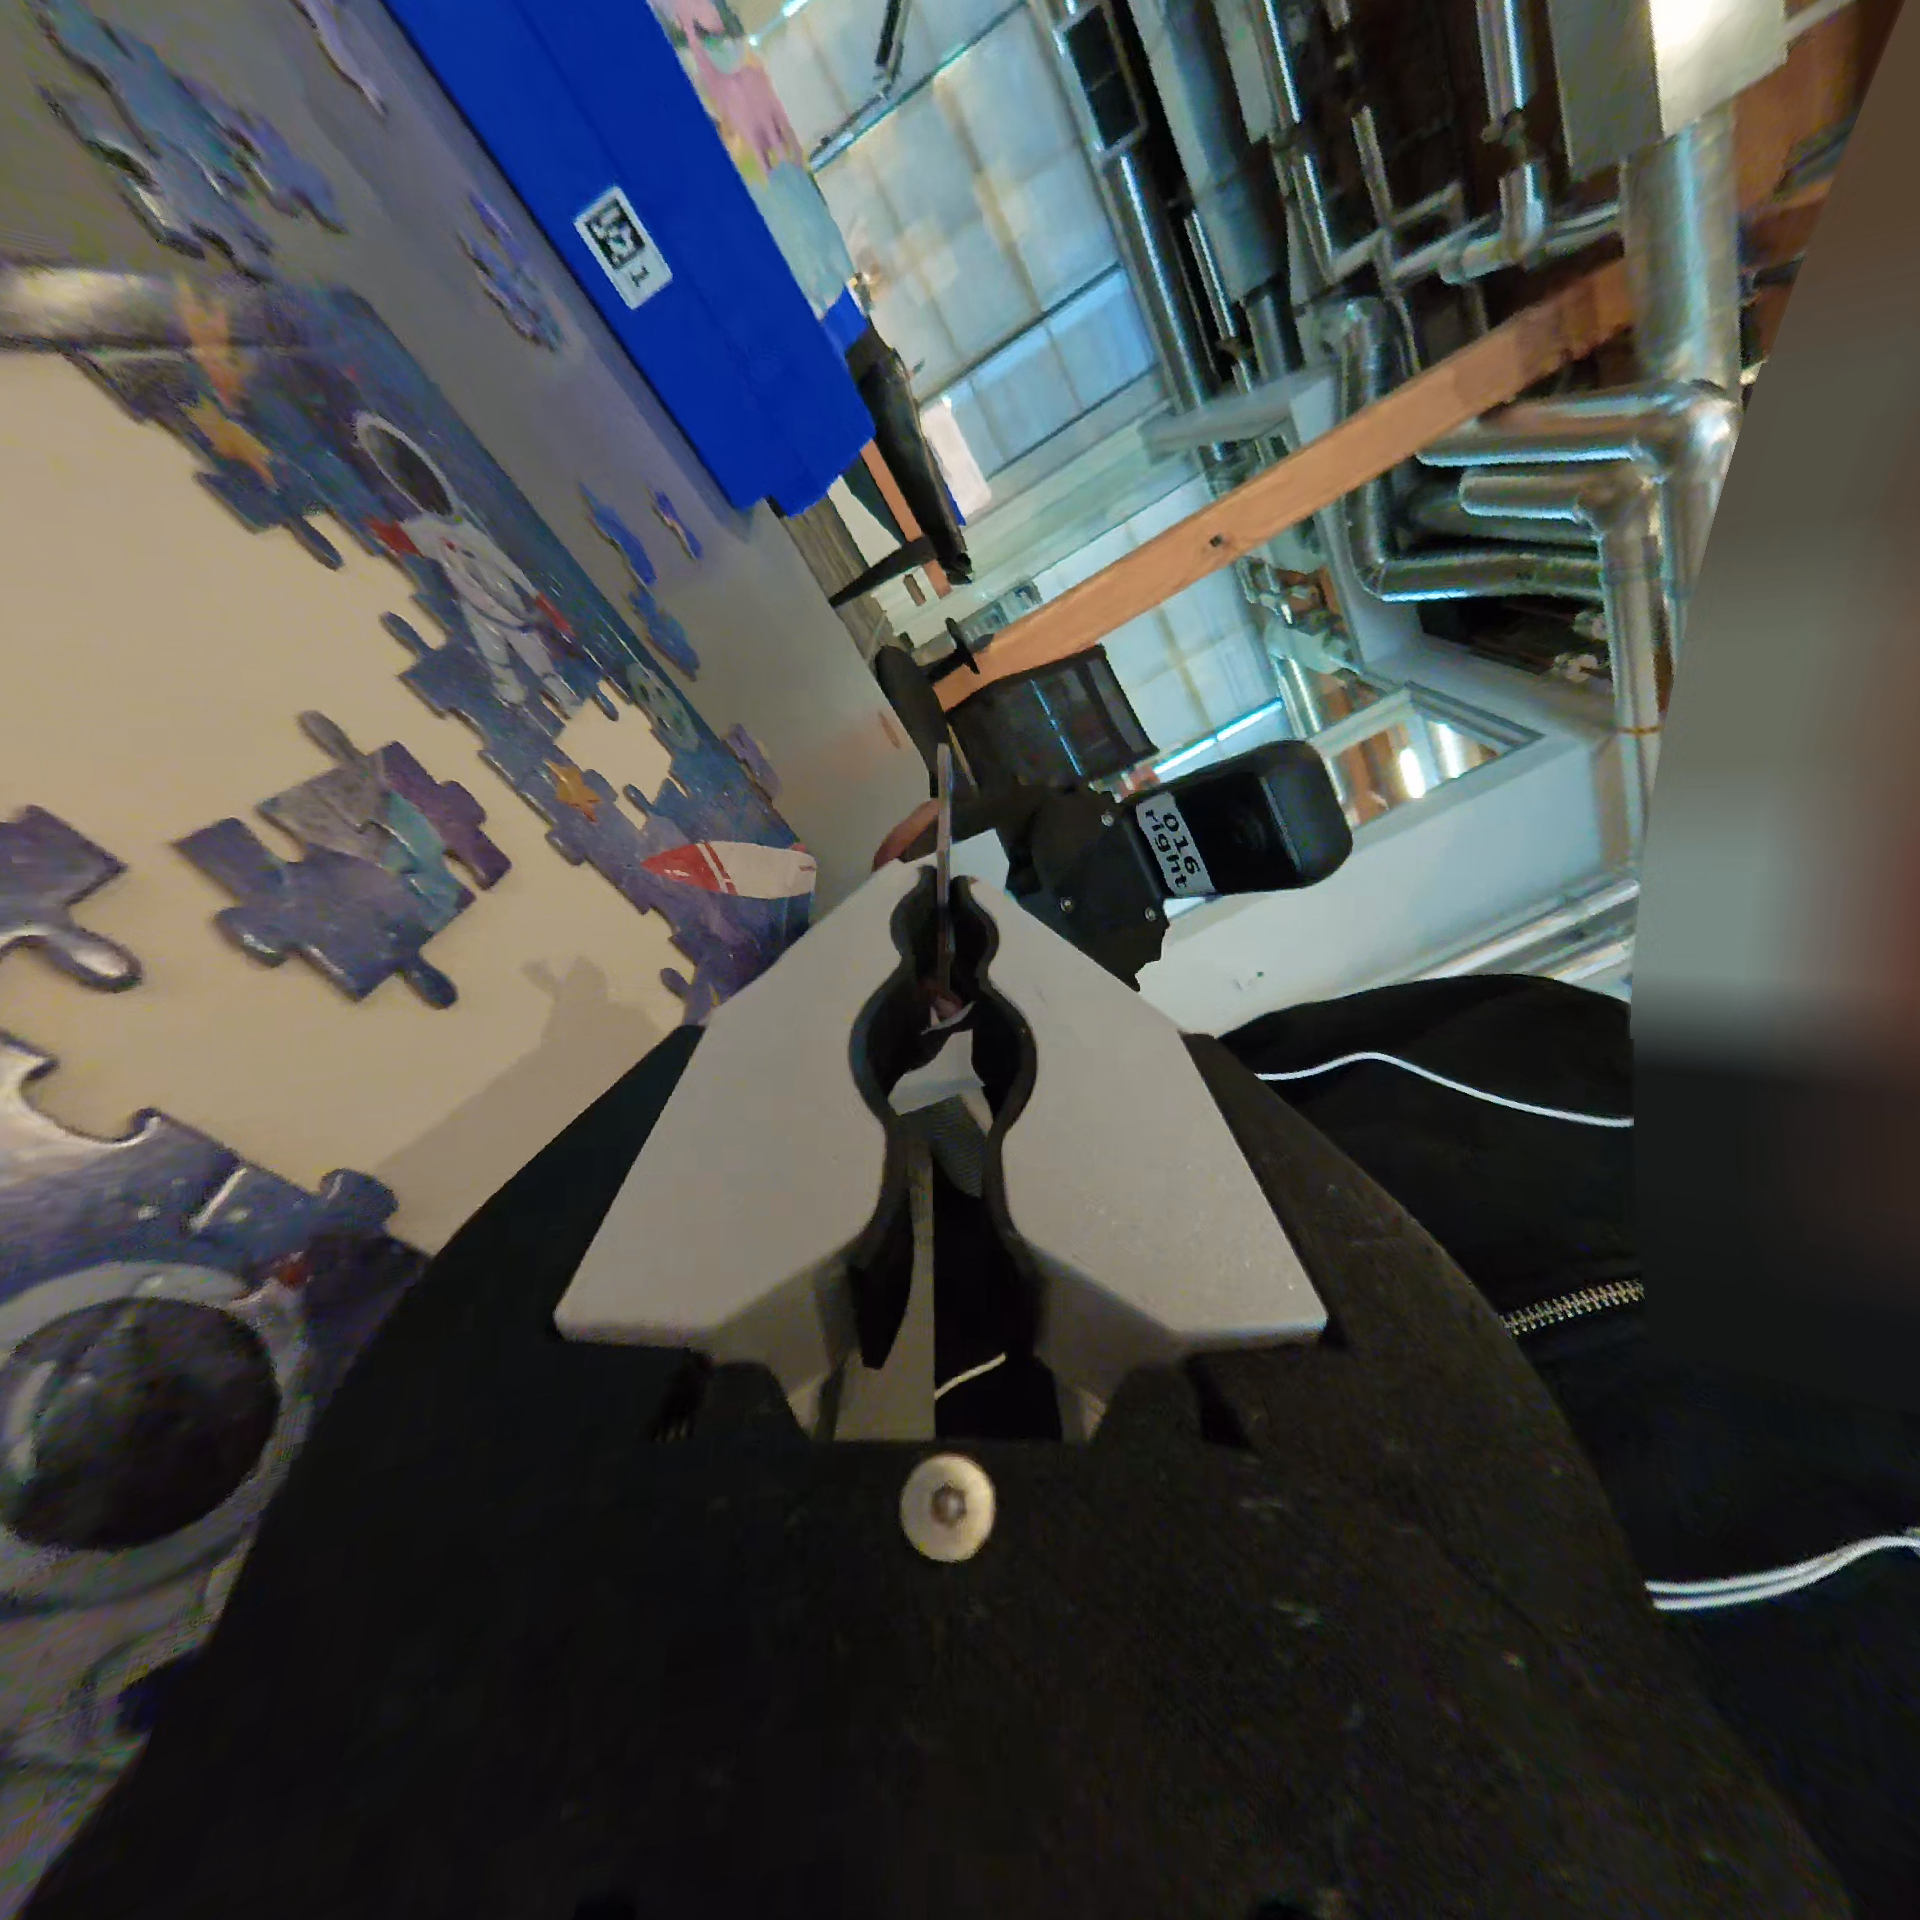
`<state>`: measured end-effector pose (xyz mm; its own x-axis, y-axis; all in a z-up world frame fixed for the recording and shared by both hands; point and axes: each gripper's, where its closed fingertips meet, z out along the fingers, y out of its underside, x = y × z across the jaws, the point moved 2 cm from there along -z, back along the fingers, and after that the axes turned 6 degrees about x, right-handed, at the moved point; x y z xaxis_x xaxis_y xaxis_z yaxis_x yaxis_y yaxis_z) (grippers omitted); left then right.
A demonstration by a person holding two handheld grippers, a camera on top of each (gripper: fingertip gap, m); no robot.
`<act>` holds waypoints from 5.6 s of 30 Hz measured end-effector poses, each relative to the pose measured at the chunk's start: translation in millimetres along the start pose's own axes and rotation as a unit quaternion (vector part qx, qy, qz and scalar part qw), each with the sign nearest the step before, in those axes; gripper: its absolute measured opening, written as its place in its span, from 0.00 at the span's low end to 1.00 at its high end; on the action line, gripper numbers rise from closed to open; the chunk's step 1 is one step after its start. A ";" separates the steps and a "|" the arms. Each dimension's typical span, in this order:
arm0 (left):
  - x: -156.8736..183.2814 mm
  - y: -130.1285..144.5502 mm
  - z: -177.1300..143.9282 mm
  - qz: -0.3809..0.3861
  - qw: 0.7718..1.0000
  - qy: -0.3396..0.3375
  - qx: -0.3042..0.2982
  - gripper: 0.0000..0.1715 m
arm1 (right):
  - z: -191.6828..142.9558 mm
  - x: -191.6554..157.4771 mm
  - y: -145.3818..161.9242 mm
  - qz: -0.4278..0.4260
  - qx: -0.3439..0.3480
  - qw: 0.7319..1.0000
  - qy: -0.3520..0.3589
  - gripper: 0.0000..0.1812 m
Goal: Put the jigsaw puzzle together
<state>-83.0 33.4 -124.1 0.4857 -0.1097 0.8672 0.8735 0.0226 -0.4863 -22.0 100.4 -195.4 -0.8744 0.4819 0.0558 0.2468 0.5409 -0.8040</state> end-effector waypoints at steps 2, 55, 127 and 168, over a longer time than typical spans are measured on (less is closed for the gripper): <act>-1.3 -3.8 -5.3 0.005 1.000 -0.007 0.007 0.00 | -2.5 -2.3 1.6 -0.001 -0.005 1.000 -0.005 0.20; -38.3 -42.0 1.7 0.029 0.997 -0.006 -0.072 0.06 | 43.5 75.7 -99.3 -0.265 0.147 0.952 0.036 0.24; -40.4 -52.6 -3.4 0.065 0.996 -0.029 -0.045 0.00 | 38.1 93.5 -102.0 -0.182 0.168 0.967 0.052 0.23; -30.4 -144.5 -107.5 0.334 0.885 -0.264 0.191 0.00 | -67.4 201.8 -105.8 -0.007 0.275 0.912 0.305 0.14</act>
<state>-227.6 -73.4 -91.7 0.7575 0.5317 0.3788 0.2851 0.2526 -0.9246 -196.4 186.9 -59.1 -0.4400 0.8619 0.2521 -0.1567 0.2027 -0.9666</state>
